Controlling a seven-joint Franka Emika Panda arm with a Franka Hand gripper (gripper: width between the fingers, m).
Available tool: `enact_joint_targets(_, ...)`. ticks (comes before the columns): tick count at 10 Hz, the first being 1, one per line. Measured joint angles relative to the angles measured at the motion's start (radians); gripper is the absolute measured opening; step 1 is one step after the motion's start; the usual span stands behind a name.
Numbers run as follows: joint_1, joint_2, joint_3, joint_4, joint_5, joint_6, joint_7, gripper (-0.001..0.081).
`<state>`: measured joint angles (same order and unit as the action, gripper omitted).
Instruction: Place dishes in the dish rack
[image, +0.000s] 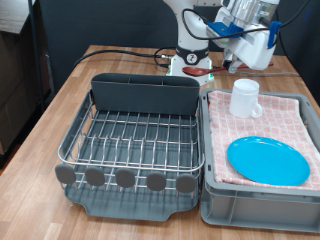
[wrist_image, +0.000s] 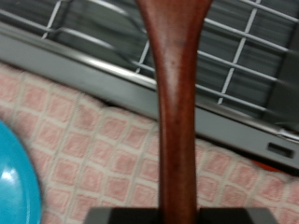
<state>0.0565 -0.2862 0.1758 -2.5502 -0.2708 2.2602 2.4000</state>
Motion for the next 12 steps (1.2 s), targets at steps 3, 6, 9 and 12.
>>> enact_joint_targets(3,-0.002,-0.094,-0.055,-0.089,0.028,-0.010,0.008,0.0089)
enact_joint_targets(6,-0.025,-0.177,-0.102,-0.174,0.024,-0.025,0.011,0.0089)
enact_joint_targets(9,-0.059,-0.264,-0.128,-0.242,0.016,-0.042,0.017,0.0089)
enact_joint_targets(12,-0.055,-0.293,-0.175,-0.259,0.038,-0.040,-0.021,0.0089)
